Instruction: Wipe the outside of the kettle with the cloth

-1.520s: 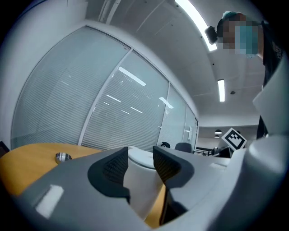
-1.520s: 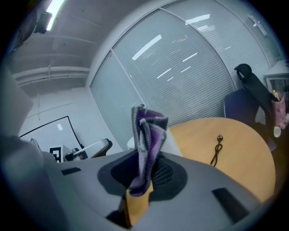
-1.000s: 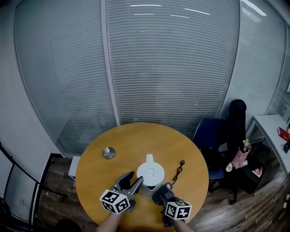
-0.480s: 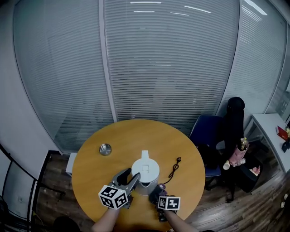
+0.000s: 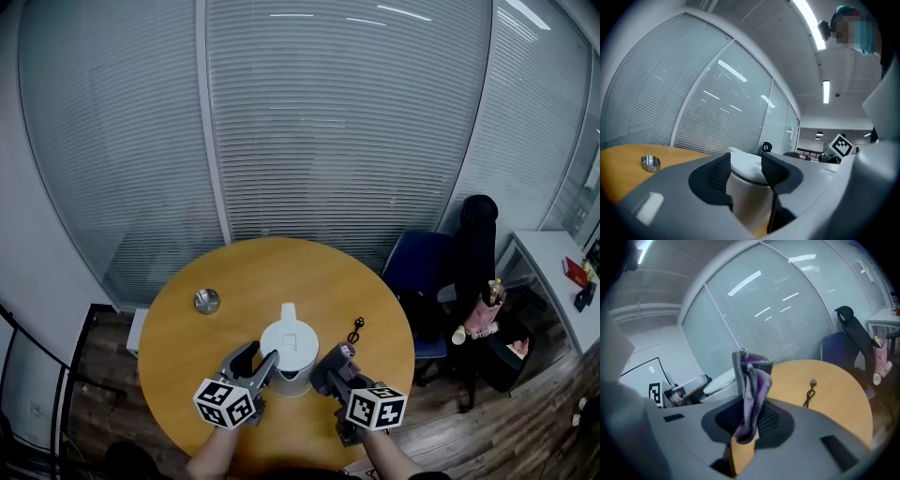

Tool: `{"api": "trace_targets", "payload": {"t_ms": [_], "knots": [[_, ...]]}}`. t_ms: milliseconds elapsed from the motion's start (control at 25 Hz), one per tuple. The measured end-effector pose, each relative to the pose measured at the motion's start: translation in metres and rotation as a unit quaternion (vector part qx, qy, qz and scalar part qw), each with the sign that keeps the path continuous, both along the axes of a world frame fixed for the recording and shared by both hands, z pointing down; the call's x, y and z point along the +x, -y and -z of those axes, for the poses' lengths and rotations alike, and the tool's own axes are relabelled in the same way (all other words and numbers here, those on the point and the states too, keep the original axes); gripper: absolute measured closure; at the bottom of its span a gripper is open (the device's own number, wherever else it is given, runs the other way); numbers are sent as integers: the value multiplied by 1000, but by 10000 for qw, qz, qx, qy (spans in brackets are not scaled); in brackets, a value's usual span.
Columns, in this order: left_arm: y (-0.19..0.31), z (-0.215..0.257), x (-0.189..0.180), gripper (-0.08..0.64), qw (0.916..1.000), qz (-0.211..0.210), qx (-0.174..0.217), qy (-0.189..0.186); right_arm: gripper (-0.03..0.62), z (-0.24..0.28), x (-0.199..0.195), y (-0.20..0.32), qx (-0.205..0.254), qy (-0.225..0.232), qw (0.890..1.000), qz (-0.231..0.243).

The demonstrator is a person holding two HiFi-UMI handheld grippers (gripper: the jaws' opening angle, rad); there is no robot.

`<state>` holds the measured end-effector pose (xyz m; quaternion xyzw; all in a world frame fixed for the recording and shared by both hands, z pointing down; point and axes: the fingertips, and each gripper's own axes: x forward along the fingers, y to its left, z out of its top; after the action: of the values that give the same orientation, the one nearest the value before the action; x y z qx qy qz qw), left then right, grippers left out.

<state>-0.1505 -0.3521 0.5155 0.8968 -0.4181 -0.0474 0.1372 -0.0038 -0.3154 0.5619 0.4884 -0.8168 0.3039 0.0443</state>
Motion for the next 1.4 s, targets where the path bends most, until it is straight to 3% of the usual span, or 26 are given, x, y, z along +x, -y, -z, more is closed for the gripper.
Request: {"api": "trace_targets", "payload": {"t_ms": [200,480,1040,1240,1400], "knots": [[1,0,-1,370,9999,101,32,-19,528,21,2,17,242,-326,9990,200],[3,-2,-3,370,9998,162,25,-76,528,-13,-3,36,40,-885,9954,375],[1,-4,-5,379,9996,234,51,-158,528,-164,-6,27,-1407,-1518,9772,480],[2,-5,-5,379,9996,240,60,-145,528,-163,-4,26,-1359,-1487,9785,452],[1,-5,-4,379,9996,235,35,-171,528,-113,5,35,-710,-1441,9867,267]]}}
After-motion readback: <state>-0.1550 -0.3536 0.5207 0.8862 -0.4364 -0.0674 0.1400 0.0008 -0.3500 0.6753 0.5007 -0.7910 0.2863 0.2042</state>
